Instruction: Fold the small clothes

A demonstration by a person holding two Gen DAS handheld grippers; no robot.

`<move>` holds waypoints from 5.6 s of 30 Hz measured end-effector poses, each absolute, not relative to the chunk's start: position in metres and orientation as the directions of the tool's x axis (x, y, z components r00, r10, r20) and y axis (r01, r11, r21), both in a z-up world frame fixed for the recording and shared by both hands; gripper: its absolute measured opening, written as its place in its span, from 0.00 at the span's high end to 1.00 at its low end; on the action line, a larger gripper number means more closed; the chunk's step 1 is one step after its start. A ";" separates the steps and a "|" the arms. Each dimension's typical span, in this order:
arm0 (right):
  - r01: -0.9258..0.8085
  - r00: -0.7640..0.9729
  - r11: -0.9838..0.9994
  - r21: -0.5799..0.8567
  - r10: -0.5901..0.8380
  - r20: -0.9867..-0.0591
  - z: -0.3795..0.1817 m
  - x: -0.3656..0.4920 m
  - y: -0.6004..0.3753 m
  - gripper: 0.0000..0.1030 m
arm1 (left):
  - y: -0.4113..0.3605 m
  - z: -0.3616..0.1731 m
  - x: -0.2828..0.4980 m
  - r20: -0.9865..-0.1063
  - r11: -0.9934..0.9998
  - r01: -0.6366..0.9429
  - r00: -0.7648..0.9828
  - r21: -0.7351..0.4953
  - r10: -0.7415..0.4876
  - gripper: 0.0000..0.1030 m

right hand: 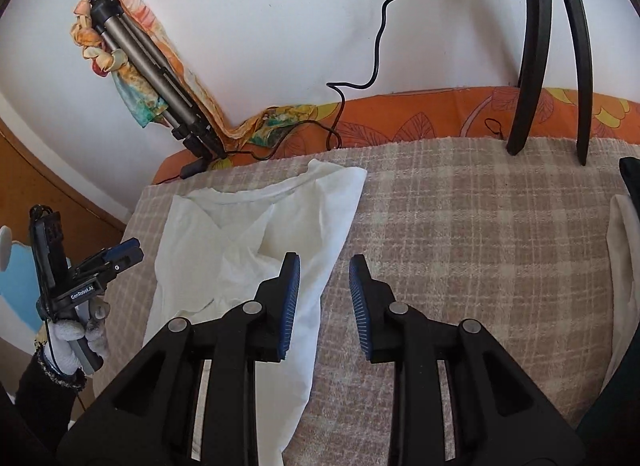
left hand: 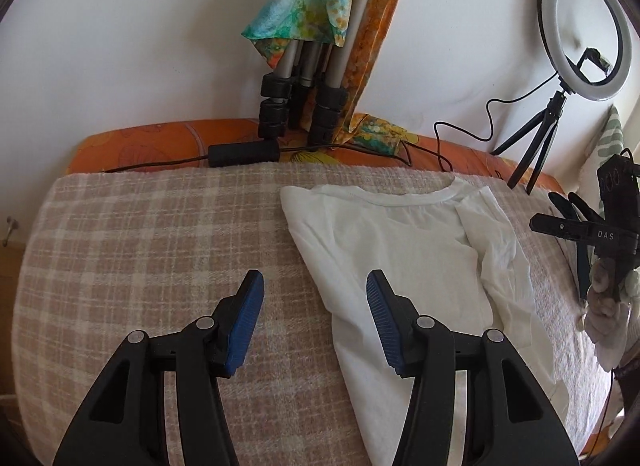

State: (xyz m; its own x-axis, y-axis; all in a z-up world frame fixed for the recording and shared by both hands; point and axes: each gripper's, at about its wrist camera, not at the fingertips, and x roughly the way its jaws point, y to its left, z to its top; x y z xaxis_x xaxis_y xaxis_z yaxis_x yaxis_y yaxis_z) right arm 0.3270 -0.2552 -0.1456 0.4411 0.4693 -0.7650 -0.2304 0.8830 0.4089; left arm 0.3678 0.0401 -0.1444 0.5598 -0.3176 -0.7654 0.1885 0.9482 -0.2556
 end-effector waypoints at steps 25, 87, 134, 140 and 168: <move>-0.231 0.461 0.851 0.472 0.523 -0.717 -0.167 0.396 -0.251 0.50 | 0.050 -0.163 0.423 -0.710 0.907 0.205 0.568 -0.367 -0.416 0.65; -0.332 0.462 0.871 0.362 0.485 -0.743 -0.123 0.028 -0.280 0.90 | 0.026 -0.125 0.076 -0.725 0.927 0.317 0.588 -0.202 -0.359 0.70; -0.241 0.373 0.846 0.475 0.533 -0.760 -0.154 0.071 -0.260 0.92 | -0.034 -0.126 0.114 -0.686 0.880 0.469 0.664 0.073 -0.297 0.97; -0.205 0.377 0.768 0.606 0.634 -0.675 -0.138 0.072 -0.275 0.93 | -0.028 -0.109 0.098 -0.613 0.845 0.476 0.751 0.243 -0.246 0.97; -0.089 0.295 0.777 0.623 0.618 -0.728 -0.173 0.068 -0.280 0.78 | 0.058 -0.177 0.118 -0.697 0.719 -0.121 0.397 -0.685 -0.597 0.62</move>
